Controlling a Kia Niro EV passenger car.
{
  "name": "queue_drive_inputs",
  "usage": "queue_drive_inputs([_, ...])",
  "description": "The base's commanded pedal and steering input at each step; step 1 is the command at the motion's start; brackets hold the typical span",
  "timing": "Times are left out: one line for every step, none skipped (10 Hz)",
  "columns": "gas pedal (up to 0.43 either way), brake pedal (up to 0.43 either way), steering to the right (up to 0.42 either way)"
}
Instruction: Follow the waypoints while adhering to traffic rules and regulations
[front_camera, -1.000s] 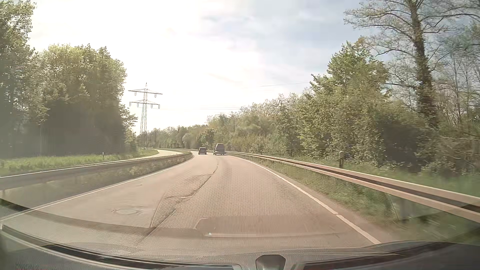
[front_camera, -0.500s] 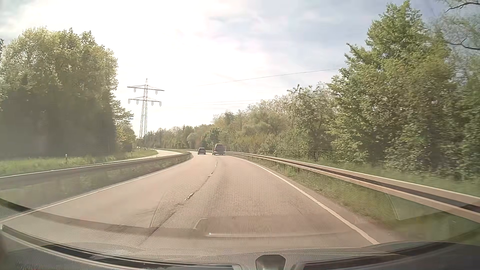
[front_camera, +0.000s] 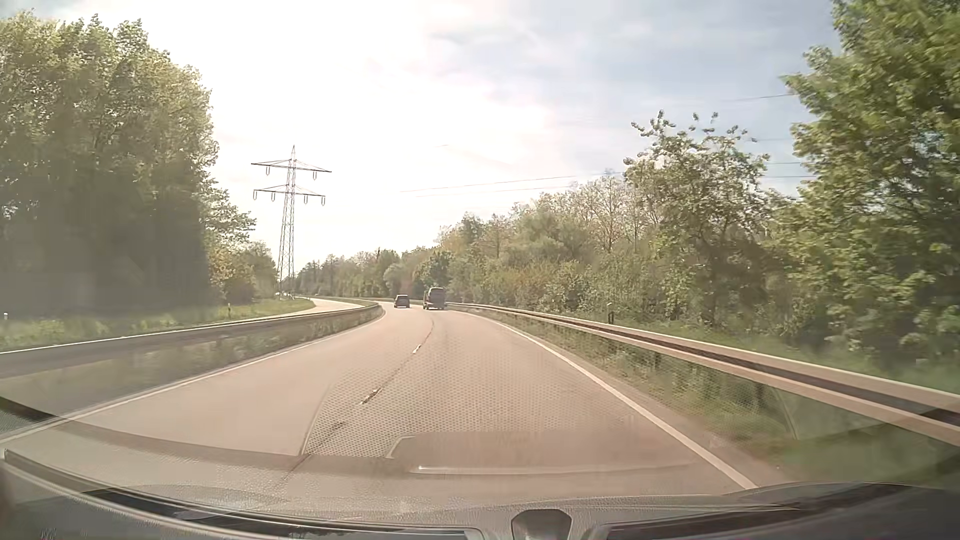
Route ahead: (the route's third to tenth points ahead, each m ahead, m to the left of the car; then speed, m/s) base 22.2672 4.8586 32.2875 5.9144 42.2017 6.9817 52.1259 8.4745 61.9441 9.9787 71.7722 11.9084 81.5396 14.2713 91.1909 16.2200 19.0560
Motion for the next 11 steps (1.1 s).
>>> queue_drive_inputs([0.118,0.0,-0.015])
queue_drive_inputs([0.118,0.0,-0.015])
queue_drive_inputs([0.118,0.0,-0.015])
queue_drive_inputs([0.118,0.0,-0.015])
queue_drive_inputs([0.11,0.0,-0.016])
queue_drive_inputs([0.059,0.0,-0.016])
queue_drive_inputs([0.039,0.0,-0.015])
queue_drive_inputs([0.039,0.0,-0.016])
queue_drive_inputs([0.039,0.0,-0.016])
queue_drive_inputs([0.039,0.0,-0.016])
queue_drive_inputs([0.039,0.0,-0.016])
